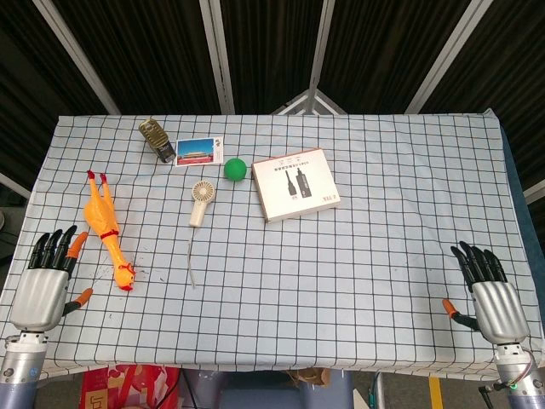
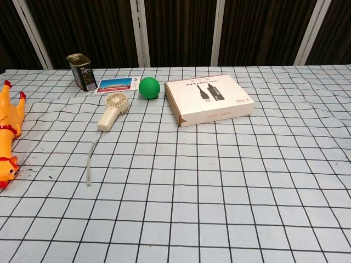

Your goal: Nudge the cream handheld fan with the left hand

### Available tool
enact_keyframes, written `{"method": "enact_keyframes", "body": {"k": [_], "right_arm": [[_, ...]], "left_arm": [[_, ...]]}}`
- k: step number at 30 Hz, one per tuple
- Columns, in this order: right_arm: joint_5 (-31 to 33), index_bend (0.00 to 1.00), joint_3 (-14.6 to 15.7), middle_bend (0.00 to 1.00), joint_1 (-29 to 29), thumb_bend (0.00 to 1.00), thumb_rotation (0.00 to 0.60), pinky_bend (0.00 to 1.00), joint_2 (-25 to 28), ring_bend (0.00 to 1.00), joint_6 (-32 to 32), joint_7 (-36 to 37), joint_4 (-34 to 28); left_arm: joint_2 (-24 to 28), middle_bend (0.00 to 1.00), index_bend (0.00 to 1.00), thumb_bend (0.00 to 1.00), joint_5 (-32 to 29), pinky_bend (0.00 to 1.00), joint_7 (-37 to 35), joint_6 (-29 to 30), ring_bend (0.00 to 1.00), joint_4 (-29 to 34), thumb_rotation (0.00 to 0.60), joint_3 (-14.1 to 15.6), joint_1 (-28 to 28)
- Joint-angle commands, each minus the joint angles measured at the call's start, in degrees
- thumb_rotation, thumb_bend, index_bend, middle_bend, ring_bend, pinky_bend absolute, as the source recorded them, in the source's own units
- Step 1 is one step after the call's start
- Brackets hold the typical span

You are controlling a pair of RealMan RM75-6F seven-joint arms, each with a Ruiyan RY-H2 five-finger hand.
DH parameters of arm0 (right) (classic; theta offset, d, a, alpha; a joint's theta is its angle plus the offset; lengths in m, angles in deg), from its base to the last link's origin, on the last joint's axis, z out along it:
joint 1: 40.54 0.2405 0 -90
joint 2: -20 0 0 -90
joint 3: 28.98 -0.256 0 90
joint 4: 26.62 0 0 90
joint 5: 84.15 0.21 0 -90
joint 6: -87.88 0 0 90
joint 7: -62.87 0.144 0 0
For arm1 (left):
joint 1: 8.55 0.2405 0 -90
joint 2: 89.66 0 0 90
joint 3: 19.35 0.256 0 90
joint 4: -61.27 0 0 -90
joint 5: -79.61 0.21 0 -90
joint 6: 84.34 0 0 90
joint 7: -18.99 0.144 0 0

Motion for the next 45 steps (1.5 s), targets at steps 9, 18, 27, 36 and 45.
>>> {"method": "enact_keyframes", "body": {"k": [9, 18, 27, 36, 45], "right_arm": [[-0.34, 0.0, 0.19, 0.0, -0.1, 0.29, 0.6, 0.04, 0.2, 0.0, 0.12, 0.39, -0.39], [0.13, 0.0, 0.16, 0.0, 0.16, 0.29, 0.6, 0.04, 0.21, 0.0, -0.67, 0.25, -0.53], [0.3, 0.0, 0.18, 0.0, 0.18, 0.29, 0.6, 0.04, 0.86, 0.0, -0.96, 1.28, -0.94], [-0.05, 0.0, 0.29, 0.0, 0.2, 0.29, 0.6, 0.04, 1.24, 0.0, -0.94, 2.6, -0.97], [0.11, 0.0, 0.2, 0.0, 0.26, 0.29, 0.6, 0.04, 1.56, 0.0, -1.08, 3.45, -1.13]], "left_arm": [[-0.16, 0.28, 0.0, 0.18, -0.69, 0.18, 3.1, -3.53, 0.12, 1.69, 0.6, -2.02, -0.07], [-4.12, 0.88, 0.0, 0.68, -14.78, 0.68, 16.56, -19.04, 0.68, 5.67, 0.6, -11.63, -10.19], [-13.46, 0.92, 0.03, 0.88, -34.91, 0.71, 34.84, -27.73, 0.72, 0.26, 0.6, -18.23, -22.76], [-21.86, 0.93, 0.13, 0.89, -42.7, 0.72, 41.87, -27.76, 0.73, -8.59, 0.6, -20.74, -29.88], [-27.67, 0.93, 0.14, 0.89, -46.79, 0.72, 42.74, -28.55, 0.73, -16.48, 0.6, -21.25, -33.92]]}}
